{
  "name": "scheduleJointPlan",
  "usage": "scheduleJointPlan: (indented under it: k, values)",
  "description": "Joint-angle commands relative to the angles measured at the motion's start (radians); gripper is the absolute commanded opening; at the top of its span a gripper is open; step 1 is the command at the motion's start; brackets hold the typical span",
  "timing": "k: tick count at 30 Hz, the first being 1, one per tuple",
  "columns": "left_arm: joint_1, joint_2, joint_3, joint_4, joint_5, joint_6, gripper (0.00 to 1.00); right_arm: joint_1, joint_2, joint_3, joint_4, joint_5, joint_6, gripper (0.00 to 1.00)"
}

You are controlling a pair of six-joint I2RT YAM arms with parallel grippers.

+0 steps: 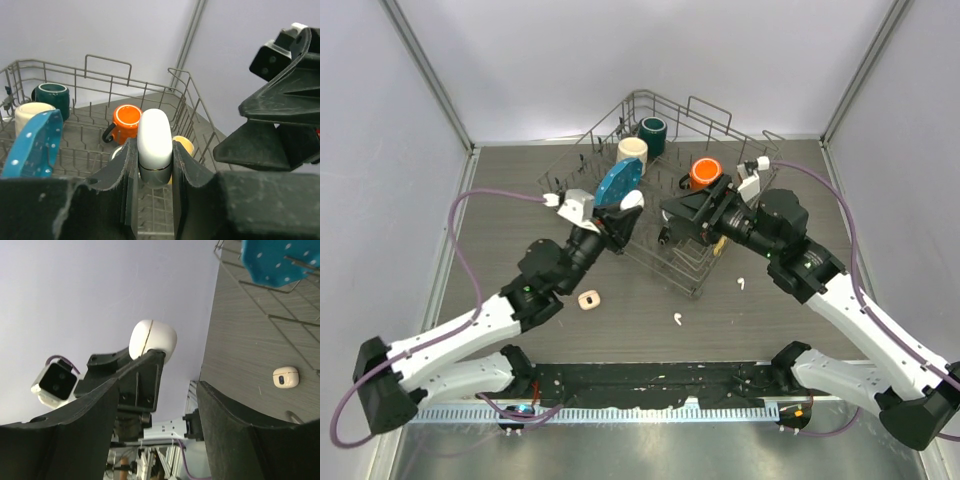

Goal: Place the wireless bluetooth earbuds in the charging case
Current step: Pick up the charging case at the center of the board.

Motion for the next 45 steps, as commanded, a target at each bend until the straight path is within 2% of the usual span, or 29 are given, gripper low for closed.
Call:
scheduleJointPlan:
  k: [1,5,8,9,12,25,33,39,43,45]
  values:
    - [0.094,-0.112,0.002,-0.173,0.282,-0.012,0.0,0.004,0.036,0.062,0.045,-0.17,-0.071,0.69]
    - [0.165,-0.154,0.005,-0.224,0.494,-0.016,0.0,0.004,0.062,0.067,0.099,-0.25,-0.062,0.71]
    - [0.192,-0.154,0.028,-0.264,0.597,-0.026,0.0,0.004,0.083,0.068,0.12,-0.279,-0.046,0.74]
    - [0.197,-0.151,0.032,-0.27,0.649,-0.032,0.0,0.004,0.087,0.065,0.134,-0.299,-0.037,0.79]
    - [0.206,-0.137,0.04,-0.265,0.718,-0.039,0.0,0.004,0.093,0.045,0.197,-0.316,-0.006,0.8]
    - [0.209,-0.126,0.029,-0.196,0.724,-0.052,0.0,0.005,0.12,-0.028,0.234,-0.356,0.079,0.8]
    - [0.209,-0.152,0.008,-0.173,0.671,-0.051,0.0,0.004,0.11,-0.073,0.248,-0.33,0.116,0.8]
    - [0.209,-0.139,0.02,-0.167,0.703,-0.065,0.0,0.004,0.125,-0.077,0.29,-0.337,0.159,0.8]
    - [0.209,-0.119,0.02,-0.152,0.726,-0.074,0.0,0.005,0.131,-0.083,0.315,-0.337,0.184,0.76]
    - [0.208,-0.108,0.022,-0.146,0.724,-0.075,0.0,0.005,0.134,-0.097,0.335,-0.343,0.222,0.71]
